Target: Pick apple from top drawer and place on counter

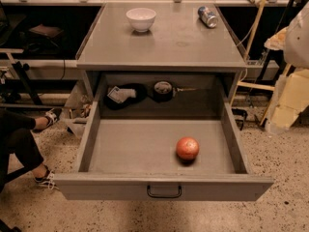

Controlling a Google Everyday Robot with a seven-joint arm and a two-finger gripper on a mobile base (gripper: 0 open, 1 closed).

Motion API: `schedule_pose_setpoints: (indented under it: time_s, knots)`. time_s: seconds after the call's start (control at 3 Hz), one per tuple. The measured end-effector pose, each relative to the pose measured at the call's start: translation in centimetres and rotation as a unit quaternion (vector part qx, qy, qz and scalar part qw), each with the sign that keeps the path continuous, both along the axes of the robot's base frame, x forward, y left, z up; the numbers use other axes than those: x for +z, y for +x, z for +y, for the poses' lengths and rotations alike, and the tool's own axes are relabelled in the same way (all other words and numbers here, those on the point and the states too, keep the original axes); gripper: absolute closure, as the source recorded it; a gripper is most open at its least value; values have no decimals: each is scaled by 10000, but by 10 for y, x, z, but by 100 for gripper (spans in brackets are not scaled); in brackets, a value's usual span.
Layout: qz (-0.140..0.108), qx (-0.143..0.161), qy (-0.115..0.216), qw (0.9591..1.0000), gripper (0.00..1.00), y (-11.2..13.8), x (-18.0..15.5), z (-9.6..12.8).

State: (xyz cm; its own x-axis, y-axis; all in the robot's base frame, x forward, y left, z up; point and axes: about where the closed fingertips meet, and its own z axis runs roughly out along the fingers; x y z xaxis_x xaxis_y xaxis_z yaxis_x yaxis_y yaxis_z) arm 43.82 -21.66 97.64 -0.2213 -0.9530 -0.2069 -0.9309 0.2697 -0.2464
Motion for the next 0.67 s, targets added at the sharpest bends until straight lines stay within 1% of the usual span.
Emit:
schedule_pose_setpoints:
  time_s: [0.33, 0.67]
  knots:
    - [0, 0, 0, 10000, 0, 0, 0, 0]
    - [47, 51, 31, 10000, 0, 8, -9, 0]
